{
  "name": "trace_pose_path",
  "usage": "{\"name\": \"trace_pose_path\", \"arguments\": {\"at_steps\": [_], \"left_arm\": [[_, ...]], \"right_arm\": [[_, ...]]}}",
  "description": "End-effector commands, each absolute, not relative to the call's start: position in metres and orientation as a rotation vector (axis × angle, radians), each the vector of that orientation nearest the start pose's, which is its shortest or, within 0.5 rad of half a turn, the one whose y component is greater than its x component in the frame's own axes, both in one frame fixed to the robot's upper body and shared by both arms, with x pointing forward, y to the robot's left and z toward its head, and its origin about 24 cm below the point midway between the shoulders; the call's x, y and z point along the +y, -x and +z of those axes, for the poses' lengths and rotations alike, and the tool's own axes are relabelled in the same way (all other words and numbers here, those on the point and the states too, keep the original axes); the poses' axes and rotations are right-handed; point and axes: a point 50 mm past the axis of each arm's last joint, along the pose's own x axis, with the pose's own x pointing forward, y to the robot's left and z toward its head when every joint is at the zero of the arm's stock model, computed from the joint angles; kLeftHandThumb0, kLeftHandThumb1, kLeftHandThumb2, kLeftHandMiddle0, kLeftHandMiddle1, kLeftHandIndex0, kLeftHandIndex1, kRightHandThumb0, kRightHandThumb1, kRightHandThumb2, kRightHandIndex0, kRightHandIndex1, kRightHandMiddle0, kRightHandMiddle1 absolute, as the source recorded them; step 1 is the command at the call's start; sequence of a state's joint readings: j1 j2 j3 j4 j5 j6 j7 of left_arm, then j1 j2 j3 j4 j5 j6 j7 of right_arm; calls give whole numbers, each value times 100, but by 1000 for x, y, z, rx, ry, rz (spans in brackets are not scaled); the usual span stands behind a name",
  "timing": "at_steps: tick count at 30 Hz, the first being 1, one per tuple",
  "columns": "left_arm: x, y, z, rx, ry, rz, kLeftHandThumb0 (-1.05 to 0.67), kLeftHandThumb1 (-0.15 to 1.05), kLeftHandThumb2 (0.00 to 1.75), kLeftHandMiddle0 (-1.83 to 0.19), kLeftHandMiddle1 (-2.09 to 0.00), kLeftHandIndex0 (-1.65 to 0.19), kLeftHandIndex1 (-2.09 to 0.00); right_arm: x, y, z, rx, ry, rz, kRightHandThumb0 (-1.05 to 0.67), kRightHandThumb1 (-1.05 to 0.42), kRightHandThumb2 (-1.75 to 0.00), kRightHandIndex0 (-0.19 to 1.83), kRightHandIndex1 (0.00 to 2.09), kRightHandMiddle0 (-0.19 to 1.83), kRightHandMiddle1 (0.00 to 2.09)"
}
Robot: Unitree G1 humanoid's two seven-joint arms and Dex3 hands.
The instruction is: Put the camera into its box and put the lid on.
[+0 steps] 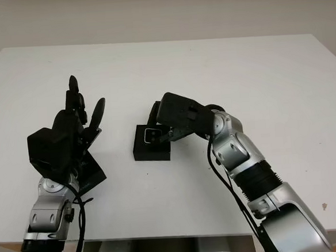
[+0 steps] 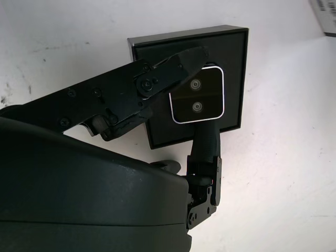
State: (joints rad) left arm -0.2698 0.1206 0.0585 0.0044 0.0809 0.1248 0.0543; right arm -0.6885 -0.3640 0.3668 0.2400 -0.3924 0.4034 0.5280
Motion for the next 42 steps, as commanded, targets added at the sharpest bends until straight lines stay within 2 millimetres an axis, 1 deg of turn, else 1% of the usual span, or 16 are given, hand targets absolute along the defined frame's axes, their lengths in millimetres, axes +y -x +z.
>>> {"name": "trace_pose_path", "arguments": {"at_steps": [1,4,5,6,8,9,10,12,14,20,26,29,32,36,40,42], "left_arm": [[169,-301,107,-160,-185,76,-75,105,41,19,-4,19,-1],[169,-302,107,-163,-184,74,-75,105,41,19,-4,19,-1],[169,-302,107,-161,-184,75,-74,105,41,19,-4,19,-1],[169,-302,107,-159,-182,75,-75,105,41,19,-4,19,-1],[168,-303,107,-157,-172,76,-76,105,40,19,-4,19,0],[168,-303,108,-158,-170,74,-76,105,39,19,-4,19,0],[168,-303,108,-158,-170,73,-76,105,39,19,-4,19,0],[168,-303,108,-159,-177,72,-76,105,40,19,-4,19,0],[168,-304,108,-160,-179,71,-76,105,40,19,-3,19,0],[167,-303,108,-158,-181,75,-77,105,40,19,-4,19,-1],[168,-303,107,-155,-174,75,-76,105,40,19,-5,19,-1],[168,-302,107,-156,-166,76,-76,105,40,19,-5,19,-1],[168,-302,106,-154,-164,78,-75,105,39,19,-4,19,0],[169,-302,106,-152,-164,78,-76,105,40,19,-4,19,0],[169,-303,106,-149,-167,80,-77,105,39,19,-4,19,0],[170,-303,106,-152,-170,78,-77,105,39,19,-4,19,0]], "right_arm": [[-125,-346,105,235,988,581,-40,-93,-5,40,10,32,167],[-124,-341,104,151,1072,591,-42,-94,-6,39,9,33,163],[-124,-339,104,104,1099,599,-42,-95,-6,38,8,34,158],[-125,-337,103,47,1123,609,-43,-94,-5,36,7,33,150],[-125,-332,103,-70,1201,645,-54,-92,-5,28,3,19,119],[-125,-330,104,-125,1234,664,-56,-92,-5,25,3,16,110],[-125,-328,105,-159,1253,676,-59,-92,-5,20,2,12,94],[-126,-326,107,-223,1278,686,-61,-93,-6,16,2,10,82],[-127,-326,108,-265,1293,686,-60,-93,-6,13,1,9,76],[-130,-327,115,-323,1299,676,-64,-92,-5,11,2,10,71],[-133,-332,124,-344,1277,645,-69,-94,-5,4,3,12,38],[-134,-336,131,-346,1225,623,-70,-93,-5,-3,2,7,23],[-133,-340,139,-337,1177,603,-73,-93,-5,-10,1,-4,11],[-133,-344,149,-322,1127,596,-77,-97,-7,-15,0,-11,6],[-133,-345,155,-343,1102,585,-82,-103,-9,-16,2,-7,7],[-133,-345,157,-352,1104,579,-84,-104,-14,-17,2,-8,7]]}}
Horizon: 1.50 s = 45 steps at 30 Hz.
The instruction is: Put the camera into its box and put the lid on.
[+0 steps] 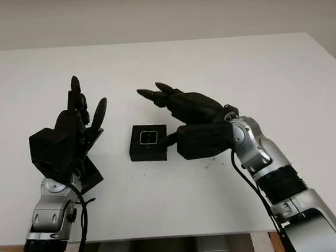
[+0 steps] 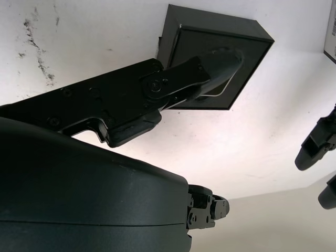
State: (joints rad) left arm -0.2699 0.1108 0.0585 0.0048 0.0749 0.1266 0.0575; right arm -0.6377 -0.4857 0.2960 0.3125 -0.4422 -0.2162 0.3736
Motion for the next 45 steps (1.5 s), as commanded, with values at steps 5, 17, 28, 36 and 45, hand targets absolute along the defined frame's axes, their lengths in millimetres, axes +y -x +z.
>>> {"name": "trace_pose_path", "arguments": {"at_steps": [5,17,28,36,45], "left_arm": [[173,-301,107,-158,-181,83,-76,105,40,19,-4,19,0],[206,-283,144,-257,-267,140,-69,105,36,7,-8,9,-7],[250,-247,182,-235,-600,57,-70,105,11,2,-5,4,-6],[259,-231,181,-178,-871,-30,-79,105,8,-8,-8,1,-7],[265,-225,165,-140,-1073,-37,-76,104,6,-25,-4,-17,-8]], "right_arm": [[-136,-341,167,-356,1010,529,-85,-105,-26,-19,2,-13,4],[-163,-340,177,-259,548,439,-78,-105,-35,-18,4,-15,5],[-183,-338,189,-187,264,363,-76,-105,-43,-19,0,-19,0],[-190,-335,188,-183,279,324,-73,-105,-43,-19,0,-17,2],[-209,-337,191,-183,285,250,-73,-105,-42,-15,4,-12,5]]}}
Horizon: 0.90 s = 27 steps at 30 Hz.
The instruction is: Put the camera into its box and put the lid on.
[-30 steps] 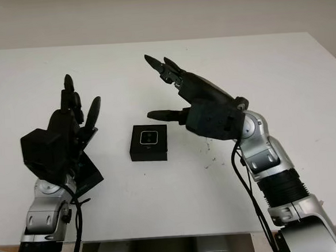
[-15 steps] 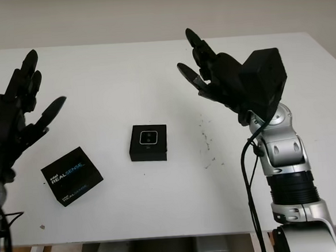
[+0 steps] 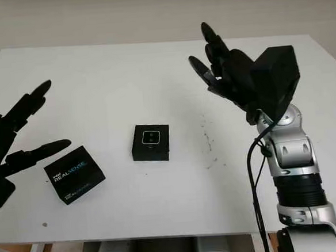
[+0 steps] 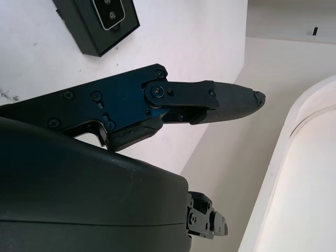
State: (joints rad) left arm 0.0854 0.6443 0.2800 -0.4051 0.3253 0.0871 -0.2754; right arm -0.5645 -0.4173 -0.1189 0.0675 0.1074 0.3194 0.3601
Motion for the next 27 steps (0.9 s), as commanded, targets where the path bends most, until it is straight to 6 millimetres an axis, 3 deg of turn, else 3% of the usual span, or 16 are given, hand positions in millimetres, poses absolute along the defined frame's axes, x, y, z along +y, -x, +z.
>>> {"name": "trace_pose_path", "arguments": {"at_steps": [1,10,27], "left_arm": [[265,-224,163,-106,-1101,-69,-82,104,7,-17,-2,-11,-5],[258,-215,151,28,-1194,-178,-96,105,12,3,-3,5,-2],[240,-204,132,99,-1354,-211,-97,105,16,7,-6,15,-5]], "right_arm": [[-210,-337,191,-182,286,250,-72,-105,-42,-16,4,-13,5],[-209,-338,192,-187,318,229,-68,-105,-48,-15,5,-13,5],[-211,-336,196,-195,259,177,-73,-105,-38,-16,5,-11,6]]}}
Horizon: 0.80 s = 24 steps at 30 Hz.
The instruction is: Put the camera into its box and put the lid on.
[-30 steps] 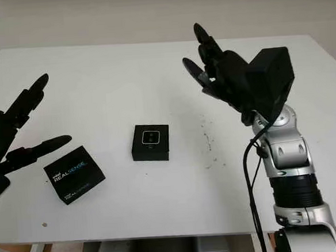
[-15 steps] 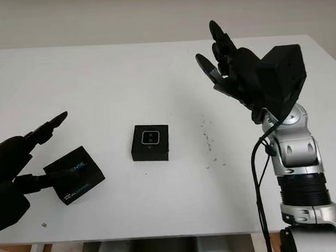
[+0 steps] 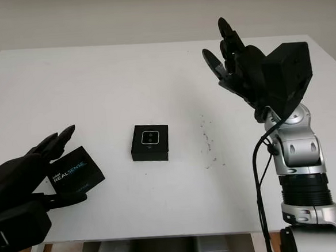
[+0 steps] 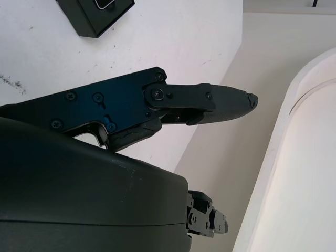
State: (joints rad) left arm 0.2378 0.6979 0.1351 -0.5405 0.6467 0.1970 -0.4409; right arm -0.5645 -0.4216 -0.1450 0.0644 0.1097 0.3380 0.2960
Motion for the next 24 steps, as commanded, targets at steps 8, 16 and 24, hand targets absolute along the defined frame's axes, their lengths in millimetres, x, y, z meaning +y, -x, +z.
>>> {"name": "trace_pose_path", "arguments": {"at_steps": [8,16,24], "left_arm": [[239,-206,126,112,-1370,-215,-93,105,13,4,-6,12,-6],[240,-210,121,112,-1334,-193,-82,102,7,0,-7,7,-8],[243,-216,118,95,-1233,-189,-67,102,6,-20,-14,-10,-15]], "right_arm": [[-211,-335,196,-192,260,167,-72,-105,-36,-15,5,-9,6],[-212,-335,195,-185,268,158,-73,-105,-36,-14,6,-8,7],[-211,-335,194,-182,255,168,-72,-105,-34,-15,5,-6,7]]}}
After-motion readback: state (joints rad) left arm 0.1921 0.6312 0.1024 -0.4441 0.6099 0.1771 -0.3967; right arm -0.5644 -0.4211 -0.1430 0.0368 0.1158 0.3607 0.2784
